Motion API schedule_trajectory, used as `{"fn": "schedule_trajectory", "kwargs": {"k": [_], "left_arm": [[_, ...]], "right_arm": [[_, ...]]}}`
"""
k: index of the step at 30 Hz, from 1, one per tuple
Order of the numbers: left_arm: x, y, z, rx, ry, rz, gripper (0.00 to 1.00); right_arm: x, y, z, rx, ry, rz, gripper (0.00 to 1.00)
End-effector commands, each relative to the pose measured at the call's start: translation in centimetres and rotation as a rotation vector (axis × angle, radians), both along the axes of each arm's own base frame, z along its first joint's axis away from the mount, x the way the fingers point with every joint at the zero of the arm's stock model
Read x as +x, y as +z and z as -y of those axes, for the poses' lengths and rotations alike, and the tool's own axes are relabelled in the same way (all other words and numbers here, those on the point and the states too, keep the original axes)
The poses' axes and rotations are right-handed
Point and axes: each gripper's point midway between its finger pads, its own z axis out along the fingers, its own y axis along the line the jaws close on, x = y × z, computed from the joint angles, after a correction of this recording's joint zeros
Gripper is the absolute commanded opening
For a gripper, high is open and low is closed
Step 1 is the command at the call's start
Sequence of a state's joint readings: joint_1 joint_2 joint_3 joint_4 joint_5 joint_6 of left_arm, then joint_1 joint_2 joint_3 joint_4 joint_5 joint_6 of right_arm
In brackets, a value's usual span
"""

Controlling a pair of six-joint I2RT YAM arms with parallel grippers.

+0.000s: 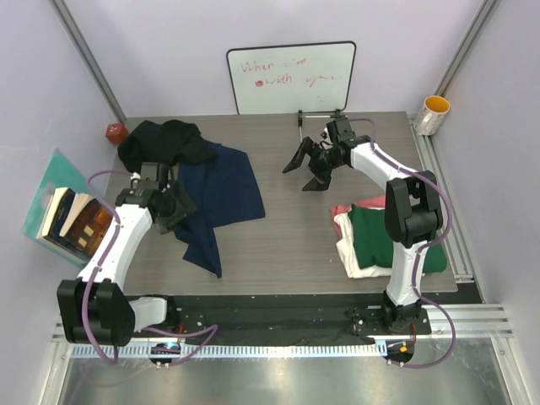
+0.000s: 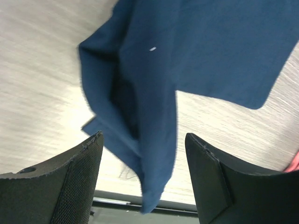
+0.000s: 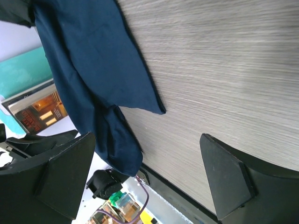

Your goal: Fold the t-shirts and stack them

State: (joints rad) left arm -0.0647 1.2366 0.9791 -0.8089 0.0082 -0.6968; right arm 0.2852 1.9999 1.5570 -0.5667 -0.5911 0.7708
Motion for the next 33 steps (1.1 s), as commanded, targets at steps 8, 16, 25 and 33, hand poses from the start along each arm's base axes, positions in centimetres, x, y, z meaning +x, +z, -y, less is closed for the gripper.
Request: {"fn": "schedule_trajectory", "kwargs": {"k": [8, 16, 25, 33], "left_arm": [[0.6, 0.5, -1.2, 0.058, 0.014, 0.057, 0.72], [3.4, -3.5, -1.1, 0.074, -0.02, -0.01, 0.61], [3.9, -5.5, 1.7, 0.111, -0.145, -0.09, 0.0], [5.2, 6.1, 8.1, 0.042, -0.33, 0.163, 0.0]], "right_arm": [[-0.6, 3.1, -1.5, 0.05, 0.034, 0.069, 1.0], [-1.9, 3.6, -0.9, 0.041, 0.03, 0.076, 1.0], [-2.8, 3.4, -0.4, 0.026, 0.026, 0.082, 1.0], [-2.3, 4.8, -0.2, 0.023, -0.007, 0.132, 0.99]]}}
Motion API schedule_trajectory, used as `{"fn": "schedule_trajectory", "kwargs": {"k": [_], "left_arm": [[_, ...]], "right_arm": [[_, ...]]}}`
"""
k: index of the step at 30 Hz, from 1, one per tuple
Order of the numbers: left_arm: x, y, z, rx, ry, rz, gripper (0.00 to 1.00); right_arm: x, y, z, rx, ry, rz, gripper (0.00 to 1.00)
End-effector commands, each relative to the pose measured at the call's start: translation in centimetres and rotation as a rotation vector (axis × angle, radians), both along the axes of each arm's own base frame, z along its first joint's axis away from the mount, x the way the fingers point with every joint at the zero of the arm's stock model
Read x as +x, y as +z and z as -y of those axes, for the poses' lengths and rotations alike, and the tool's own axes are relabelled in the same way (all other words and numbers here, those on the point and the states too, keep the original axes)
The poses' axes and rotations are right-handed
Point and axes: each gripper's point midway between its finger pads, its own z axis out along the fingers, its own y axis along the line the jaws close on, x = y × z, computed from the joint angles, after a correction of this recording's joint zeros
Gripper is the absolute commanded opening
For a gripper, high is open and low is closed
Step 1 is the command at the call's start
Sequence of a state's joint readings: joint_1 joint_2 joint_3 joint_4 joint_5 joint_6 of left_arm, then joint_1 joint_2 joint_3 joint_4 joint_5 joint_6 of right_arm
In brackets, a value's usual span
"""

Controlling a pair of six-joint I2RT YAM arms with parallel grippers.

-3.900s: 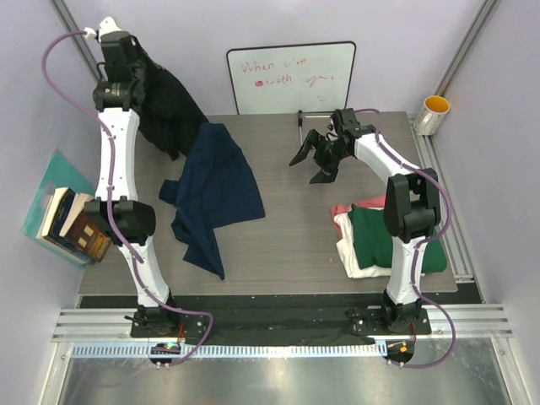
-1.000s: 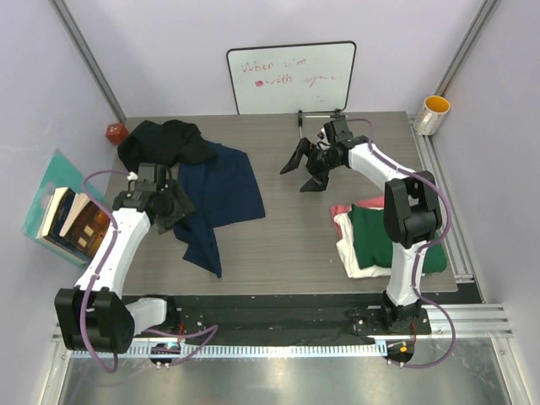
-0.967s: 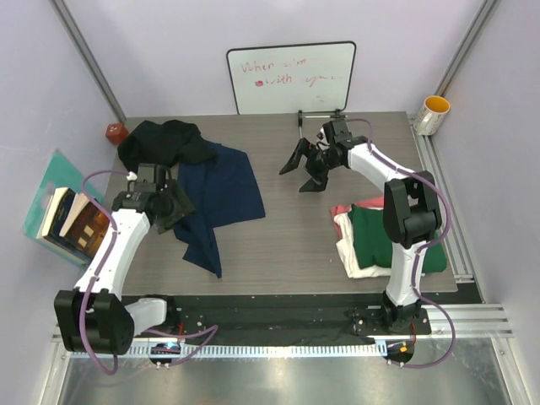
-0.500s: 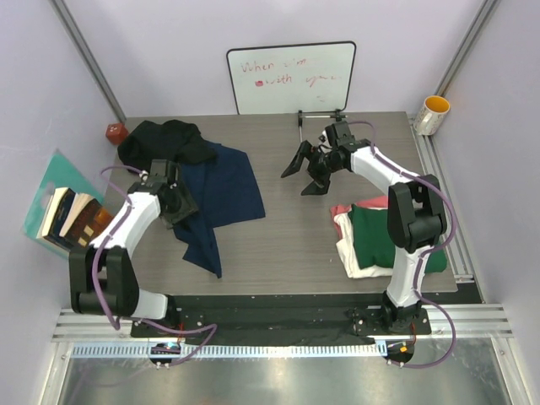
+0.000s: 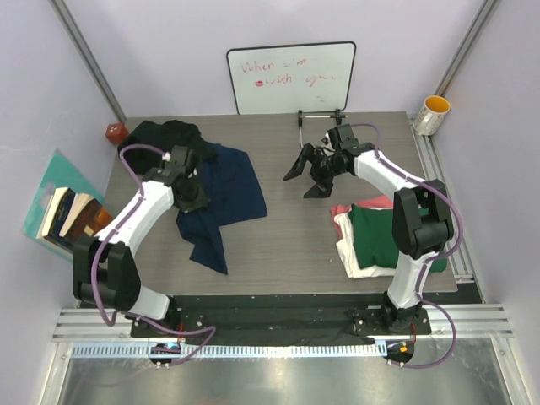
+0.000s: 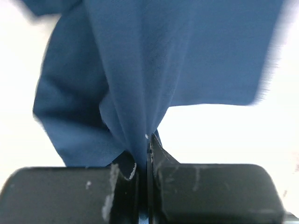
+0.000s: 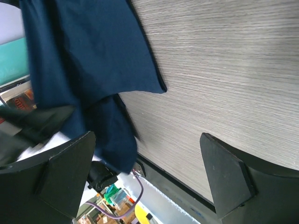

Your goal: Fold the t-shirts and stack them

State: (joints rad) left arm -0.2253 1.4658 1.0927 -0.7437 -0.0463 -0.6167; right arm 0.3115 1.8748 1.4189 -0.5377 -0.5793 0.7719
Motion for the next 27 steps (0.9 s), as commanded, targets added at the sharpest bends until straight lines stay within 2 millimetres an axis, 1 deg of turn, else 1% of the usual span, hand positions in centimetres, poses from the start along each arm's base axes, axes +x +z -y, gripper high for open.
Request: {"fn": "schedule_trajectory", "kwargs": {"k": [1, 3, 4, 5, 6, 7, 9, 10, 11, 12, 13, 14, 15, 16, 18, 19, 20, 21, 22, 23, 25, 27], "left_arm": [[2.1, 11.1, 5.8, -0.134, -0.199, 0.242, 0.0], [1.2, 14.6, 9.5, -0.245, -0.324, 0.3, 0.0], [1.2, 17.3, 10.5, -0.283, -0.357, 0.362, 0.0], [1.2, 19.0, 11.4, -0.325, -0.371, 0.408, 0.0], [0.6, 21.2, 12.1, -0.368, -0.394, 0.457, 0.0], [0.6, 23.7, 12.4, -0.394, -0.401, 0.52, 0.0], [0.5, 27.1, 12.0, -0.405, -0.396, 0.609, 0.0], [0.2, 30.4, 11.7, -0.409, -0.404, 0.687, 0.0], [-0.1, 31.4, 11.4, -0.389, -0.415, 0.705, 0.0], [-0.3, 32.6, 11.2, -0.384, -0.424, 0.732, 0.0], [-0.6, 35.2, 11.3, -0.399, -0.441, 0.782, 0.0], [-1.1, 36.1, 11.4, -0.413, -0.456, 0.789, 0.0], [-1.5, 37.1, 11.8, -0.442, -0.471, 0.802, 0.0], [-2.3, 38.9, 12.3, -0.483, -0.507, 0.831, 0.0], [-2.5, 40.0, 12.2, -0.501, -0.499, 0.857, 0.0], [-2.2, 39.5, 11.9, -0.485, -0.475, 0.854, 0.0], [-1.9, 39.3, 11.2, -0.457, -0.436, 0.862, 0.0], [-1.6, 38.8, 11.1, -0.446, -0.427, 0.852, 0.0], [-1.5, 37.5, 11.0, -0.432, -0.416, 0.81, 0.0], [-1.1, 36.7, 11.1, -0.426, -0.408, 0.783, 0.0], [-0.9, 35.6, 11.4, -0.43, -0.411, 0.744, 0.0], [-0.1, 34.0, 11.2, -0.402, -0.378, 0.702, 0.0]], "right_arm": [[1.4, 4.5, 0.0, 0.02, -0.038, 0.136, 0.99], [1.9, 5.4, 0.1, 0.021, -0.06, 0.155, 0.99], [2.3, 6.2, 0.1, 0.025, -0.068, 0.172, 0.99], [2.5, 6.5, 0.1, 0.022, -0.078, 0.179, 0.99], [2.6, 7.0, 0.1, 0.025, -0.083, 0.186, 0.99], [2.8, 8.0, 0.1, 0.03, -0.085, 0.206, 0.99], [3.0, 8.9, 0.4, 0.02, -0.098, 0.234, 0.99], [3.1, 9.5, 0.5, 0.016, -0.096, 0.255, 0.99], [3.0, 10.1, 0.7, 0.015, -0.098, 0.271, 1.0], [3.1, 10.1, 0.8, 0.009, -0.102, 0.278, 1.0], [3.2, 9.9, 1.0, 0.006, -0.102, 0.276, 1.0], [3.3, 9.4, 1.1, 0.002, -0.106, 0.264, 1.0], [3.3, 9.3, 1.0, 0.016, -0.1, 0.253, 1.0], [3.4, 9.3, 0.9, 0.026, -0.097, 0.244, 1.0], [3.7, 9.3, 0.8, 0.032, -0.103, 0.244, 1.0], [3.9, 9.5, 0.8, 0.035, -0.108, 0.254, 1.0], [4.0, 9.6, 0.8, 0.035, -0.109, 0.259, 1.0], [4.1, 9.7, 0.9, 0.034, -0.112, 0.263, 1.0], [4.0, 9.7, 0.8, 0.037, -0.108, 0.265, 1.0], [4.0, 9.8, 0.9, 0.038, -0.108, 0.265, 1.0], [4.0, 9.8, 1.5, 0.033, -0.117, 0.271, 1.0], [3.8, 9.5, 2.1, 0.018, -0.13, 0.268, 1.0]]}}
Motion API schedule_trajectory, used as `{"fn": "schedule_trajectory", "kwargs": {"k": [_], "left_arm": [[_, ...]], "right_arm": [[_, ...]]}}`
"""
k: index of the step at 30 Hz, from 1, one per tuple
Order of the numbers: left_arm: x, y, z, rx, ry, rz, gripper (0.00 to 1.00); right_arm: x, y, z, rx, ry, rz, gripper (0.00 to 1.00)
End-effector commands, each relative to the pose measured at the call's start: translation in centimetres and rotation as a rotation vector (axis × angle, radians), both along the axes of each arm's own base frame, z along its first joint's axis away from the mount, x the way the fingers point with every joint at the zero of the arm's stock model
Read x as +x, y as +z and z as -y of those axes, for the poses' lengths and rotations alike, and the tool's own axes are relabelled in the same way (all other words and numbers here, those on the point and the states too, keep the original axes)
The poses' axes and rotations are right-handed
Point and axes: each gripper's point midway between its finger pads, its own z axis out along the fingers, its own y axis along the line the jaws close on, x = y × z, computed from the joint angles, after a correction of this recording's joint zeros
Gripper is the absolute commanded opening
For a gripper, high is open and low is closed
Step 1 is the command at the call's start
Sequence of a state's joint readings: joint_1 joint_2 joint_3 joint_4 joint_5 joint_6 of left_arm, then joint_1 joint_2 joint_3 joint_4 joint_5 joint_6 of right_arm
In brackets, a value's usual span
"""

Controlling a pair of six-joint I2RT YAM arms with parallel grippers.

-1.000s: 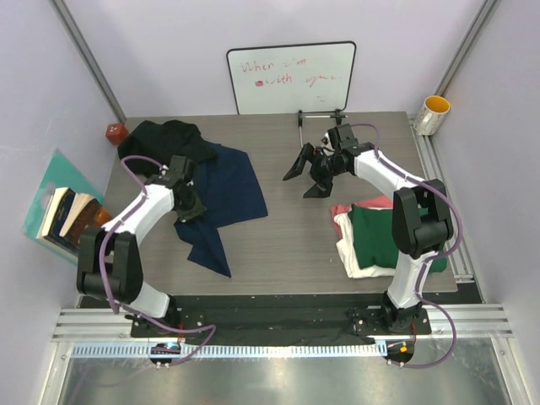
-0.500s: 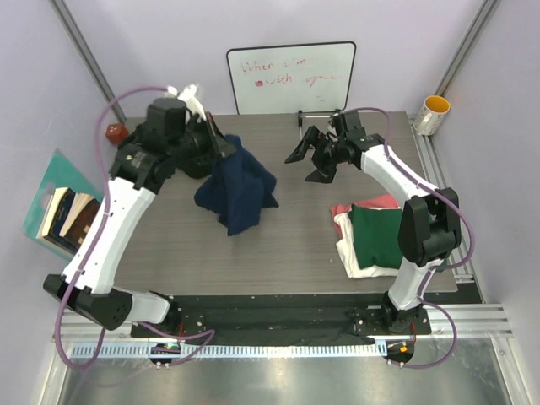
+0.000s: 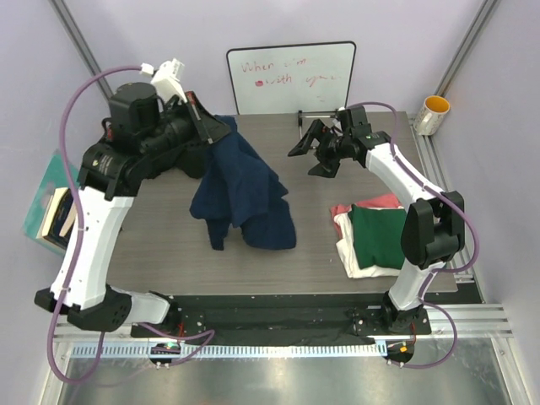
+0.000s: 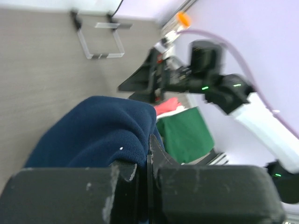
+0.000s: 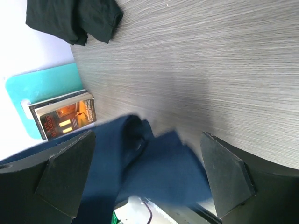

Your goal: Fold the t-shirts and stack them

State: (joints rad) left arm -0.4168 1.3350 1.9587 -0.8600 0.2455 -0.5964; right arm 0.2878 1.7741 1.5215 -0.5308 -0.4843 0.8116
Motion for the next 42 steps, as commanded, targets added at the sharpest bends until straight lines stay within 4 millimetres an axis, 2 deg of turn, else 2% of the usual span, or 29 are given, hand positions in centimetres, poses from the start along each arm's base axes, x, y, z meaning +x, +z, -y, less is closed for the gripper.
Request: {"fn": "schedule_trajectory", "kwargs": {"k": [1, 2, 4, 7, 9, 10, 12, 13, 14, 16, 17, 18, 19, 20, 21, 22, 27, 29, 31, 32, 34, 35, 36, 37, 38, 39, 40, 41, 42], "left_arm": [[2.1, -5.1, -0.2, 0.071, 0.054, -0.135, 0.0], [2.6, -6.6, -0.4, 0.097, 0.077, -0.172, 0.0], [3.3, -11.4, -0.2, 0.158, 0.086, -0.298, 0.0], [4.1, -16.2, 0.5, 0.22, 0.082, -0.423, 0.0], [4.2, -18.6, 1.9, 0.258, 0.04, -0.463, 0.0], [4.9, -21.7, 2.9, 0.291, 0.018, -0.53, 0.0], [4.4, -24.9, 5.5, 0.328, -0.057, -0.6, 0.0], [4.6, -27.6, 7.1, 0.343, -0.094, -0.652, 0.0], [4.0, -28.7, 9.0, 0.35, -0.14, -0.661, 0.0], [4.3, -29.7, 11.8, 0.325, -0.185, -0.644, 0.0], [3.9, -31.4, 13.5, 0.347, -0.218, -0.661, 0.0], [4.1, -31.1, 14.9, 0.339, -0.243, -0.635, 0.0], [3.3, -31.4, 16.7, 0.34, -0.306, -0.635, 0.0], [2.9, -33.0, 17.9, 0.354, -0.353, -0.664, 0.0], [2.9, -32.5, 19.2, 0.344, -0.394, -0.644, 0.0], [1.7, -32.8, 20.0, 0.37, -0.455, -0.644, 0.0], [-0.9, -33.1, 22.4, 0.334, -0.608, -0.651, 0.0], [-1.6, -34.2, 22.3, 0.341, -0.634, -0.688, 0.01], [-1.9, -35.9, 21.1, 0.399, -0.603, -0.739, 0.2], [-2.3, -36.8, 20.3, 0.431, -0.597, -0.749, 0.41], [-1.7, -35.7, 18.8, 0.472, -0.533, -0.675, 0.63], [-1.9, -36.2, 17.5, 0.5, -0.495, -0.668, 0.73], [-0.5, -34.0, 16.4, 0.506, -0.41, -0.573, 0.77], [0.5, -33.1, 14.9, 0.49, -0.352, -0.551, 0.78], [0.5, -33.8, 13.2, 0.478, -0.293, -0.586, 0.78], [1.5, -33.2, 12.2, 0.442, -0.241, -0.571, 0.78], [3.1, -30.8, 9.4, 0.381, -0.156, -0.537, 0.78], [3.0, -31.7, 7.3, 0.371, -0.103, -0.571, 0.78], [3.6, -30.9, 5.7, 0.342, -0.046, -0.561, 0.78]], "right_arm": [[0.4, 2.5, 1.1, 0.004, -0.028, 0.083, 1.0], [0.3, 2.4, 1.3, -0.002, -0.031, 0.082, 1.0], [-0.2, 2.4, 1.7, -0.023, -0.03, 0.087, 1.0], [-0.8, 2.0, 2.7, -0.075, -0.041, 0.089, 1.0], [-1.2, 2.3, 3.6, -0.109, -0.062, 0.105, 1.0], [-1.4, 2.4, 3.9, -0.117, -0.066, 0.107, 1.0], [-1.9, 3.6, 4.7, -0.124, -0.086, 0.137, 1.0], [-2.1, 4.2, 4.9, -0.125, -0.089, 0.157, 1.0], [-2.3, 4.9, 5.1, -0.128, -0.087, 0.181, 1.0], [-3.2, 6.8, 5.2, -0.111, -0.071, 0.232, 1.0], [-3.6, 7.4, 5.2, -0.11, -0.055, 0.257, 1.0], [-4.3, 8.5, 5.3, -0.102, -0.051, 0.29, 1.0], [-4.6, 9.0, 5.3, -0.098, -0.043, 0.308, 0.99], [-4.9, 9.6, 5.4, -0.096, -0.042, 0.33, 1.0], [-5.6, 10.5, 5.6, -0.091, -0.042, 0.362, 1.0], [-5.7, 11.2, 5.6, -0.082, -0.042, 0.394, 1.0], [-6.1, 13.7, 6.2, -0.059, -0.084, 0.471, 1.0], [-5.7, 14.0, 6.2, -0.052, -0.084, 0.475, 1.0], [-5.1, 14.5, 6.2, -0.049, -0.087, 0.484, 1.0], [-4.7, 14.7, 6.2, -0.045, -0.088, 0.483, 1.0], [-4.3, 15.3, 6.1, -0.039, -0.088, 0.497, 1.0], [-3.9, 15.7, 6.0, -0.035, -0.085, 0.503, 1.0], [-3.7, 16.1, 5.9, -0.034, -0.083, 0.513, 1.0], [-3.5, 16.3, 5.9, -0.033, -0.081, 0.516, 1.0], [-3.1, 16.5, 5.9, -0.031, -0.081, 0.52, 1.0], [-3.0, 16.5, 5.6, -0.025, -0.071, 0.518, 1.0], [-2.8, 16.2, 5.4, -0.022, -0.061, 0.509, 1.0], [-2.6, 16.1, 5.2, -0.015, -0.053, 0.502, 1.0], [-2.3, 15.3, 4.8, -0.006, -0.036, 0.476, 1.0]]}}
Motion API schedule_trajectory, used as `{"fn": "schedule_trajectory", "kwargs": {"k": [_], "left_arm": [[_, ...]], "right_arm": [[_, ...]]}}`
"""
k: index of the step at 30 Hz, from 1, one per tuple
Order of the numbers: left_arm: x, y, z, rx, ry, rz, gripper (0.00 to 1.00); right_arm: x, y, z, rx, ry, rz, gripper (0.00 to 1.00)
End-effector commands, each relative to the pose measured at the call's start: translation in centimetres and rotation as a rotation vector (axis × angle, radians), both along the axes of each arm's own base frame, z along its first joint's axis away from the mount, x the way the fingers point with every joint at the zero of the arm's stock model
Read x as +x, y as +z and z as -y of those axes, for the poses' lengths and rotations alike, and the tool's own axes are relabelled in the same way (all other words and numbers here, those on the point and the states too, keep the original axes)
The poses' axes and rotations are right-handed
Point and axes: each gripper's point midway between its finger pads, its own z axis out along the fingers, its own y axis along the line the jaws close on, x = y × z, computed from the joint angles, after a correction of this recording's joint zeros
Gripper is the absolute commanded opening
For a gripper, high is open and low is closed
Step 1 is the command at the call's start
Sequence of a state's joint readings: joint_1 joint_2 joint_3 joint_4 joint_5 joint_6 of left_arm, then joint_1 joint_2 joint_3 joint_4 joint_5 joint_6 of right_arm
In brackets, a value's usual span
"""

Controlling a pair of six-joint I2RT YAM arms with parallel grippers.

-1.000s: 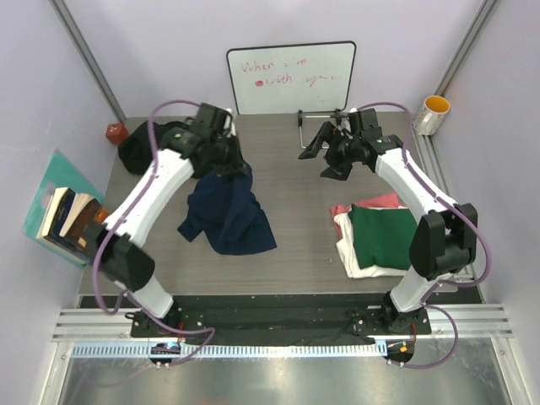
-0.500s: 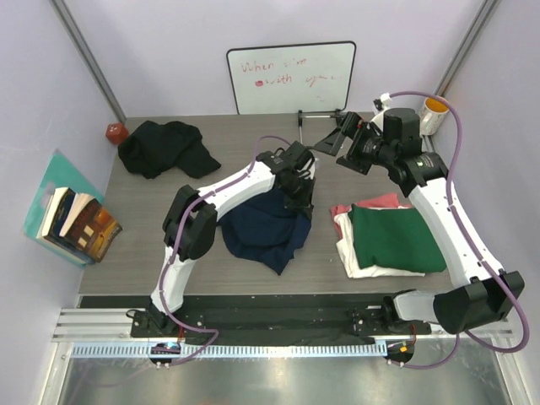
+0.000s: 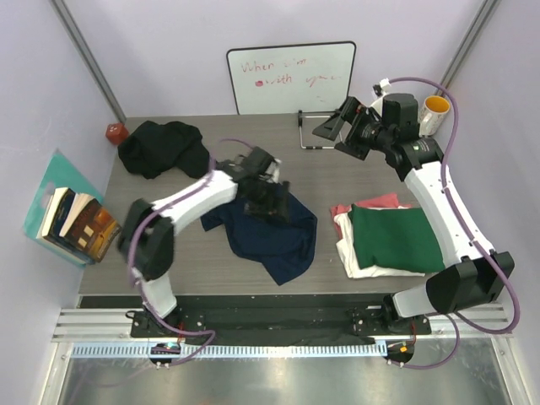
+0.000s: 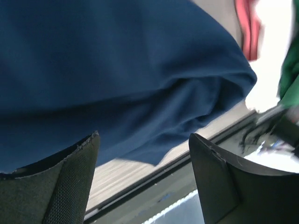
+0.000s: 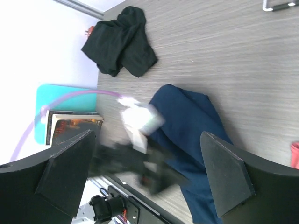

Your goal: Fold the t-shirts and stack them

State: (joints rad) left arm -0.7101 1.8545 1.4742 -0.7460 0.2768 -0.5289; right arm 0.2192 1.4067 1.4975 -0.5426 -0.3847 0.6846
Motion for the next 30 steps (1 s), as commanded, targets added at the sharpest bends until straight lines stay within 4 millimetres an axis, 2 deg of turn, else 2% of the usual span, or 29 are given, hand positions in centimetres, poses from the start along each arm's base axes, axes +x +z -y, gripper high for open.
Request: {"fn": "schedule_trajectory", "kwargs": {"k": [1, 2, 4, 5, 6, 8, 10, 11, 13, 14, 15, 16, 17, 18, 19, 20, 22, 23, 28, 30], "left_arm": [[7.1, 7.9, -9.9, -0.068, 0.39, 0.283, 0.78], [6.7, 7.7, -11.8, -0.045, 0.424, 0.292, 0.78], [7.0, 8.1, -16.3, 0.033, 0.509, 0.337, 0.78], [5.9, 8.4, -17.6, 0.047, 0.523, 0.342, 0.78], [5.6, 8.3, -19.3, 0.075, 0.555, 0.341, 0.77], [4.2, 8.1, -21.6, 0.119, 0.607, 0.346, 0.77], [3.5, 8.3, -23.0, 0.121, 0.673, 0.354, 0.76], [2.7, 8.6, -23.9, 0.127, 0.715, 0.374, 0.76], [2.1, 8.7, -24.9, 0.112, 0.796, 0.368, 0.76], [1.7, 8.9, -25.3, 0.113, 0.818, 0.365, 0.76], [1.5, 9.3, -25.8, 0.104, 0.843, 0.372, 0.76], [1.5, 9.5, -26.0, 0.104, 0.851, 0.381, 0.76], [1.0, 9.4, -26.4, 0.124, 0.86, 0.372, 0.76], [0.9, 9.5, -27.1, 0.155, 0.878, 0.38, 0.76], [0.8, 9.3, -27.6, 0.176, 0.89, 0.379, 0.76], [0.4, 9.1, -28.2, 0.201, 0.905, 0.37, 0.76], [0.0, 9.4, -29.2, 0.194, 0.943, 0.379, 0.75], [-0.2, 9.7, -29.4, 0.191, 0.958, 0.384, 0.75], [-0.5, 10.1, -29.2, 0.162, 0.971, 0.389, 0.75], [-0.7, 9.8, -29.3, 0.169, 0.974, 0.385, 0.75]], "right_arm": [[1.0, 1.8, -1.3, 0.034, 0.066, 0.051, 1.0], [1.1, 1.5, -1.7, 0.033, 0.077, 0.041, 1.0], [0.8, -0.9, -3.7, 0.0, 0.147, -0.027, 1.0], [0.6, -0.6, -4.6, -0.014, 0.176, -0.029, 0.99], [-0.4, -3.3, -6.7, -0.072, 0.252, -0.098, 0.99], [-1.0, -4.4, -8.6, -0.13, 0.307, -0.12, 0.98], [-2.1, -7.9, -10.9, -0.212, 0.356, -0.204, 0.98], [-2.4, -8.8, -11.5, -0.238, 0.369, -0.242, 0.98], [-2.3, -11.0, -13.0, -0.306, 0.388, -0.288, 0.97], [-2.9, -12.0, -12.9, -0.348, 0.397, -0.33, 0.97], [-3.0, -12.4, -13.3, -0.375, 0.408, -0.33, 0.97], [-3.2, -13.1, -14.6, -0.408, 0.448, -0.323, 0.97], [-3.7, -13.8, -14.4, -0.465, 0.455, -0.346, 0.97], [-4.1, -14.3, -15.1, -0.49, 0.48, -0.348, 0.97], [-4.2, -13.9, -16.0, -0.507, 0.515, -0.314, 0.97], [-5.2, -15.5, -17.2, -0.549, 0.556, -0.339, 0.97], [-5.5, -15.8, -18.4, -0.572, 0.587, -0.318, 0.97], [-5.9, -16.7, -19.3, -0.583, 0.607, -0.324, 0.97], [-6.0, -17.4, -21.8, -0.569, 0.647, -0.307, 0.97], [-6.5, -19.2, -22.6, -0.586, 0.661, -0.33, 0.97]]}}
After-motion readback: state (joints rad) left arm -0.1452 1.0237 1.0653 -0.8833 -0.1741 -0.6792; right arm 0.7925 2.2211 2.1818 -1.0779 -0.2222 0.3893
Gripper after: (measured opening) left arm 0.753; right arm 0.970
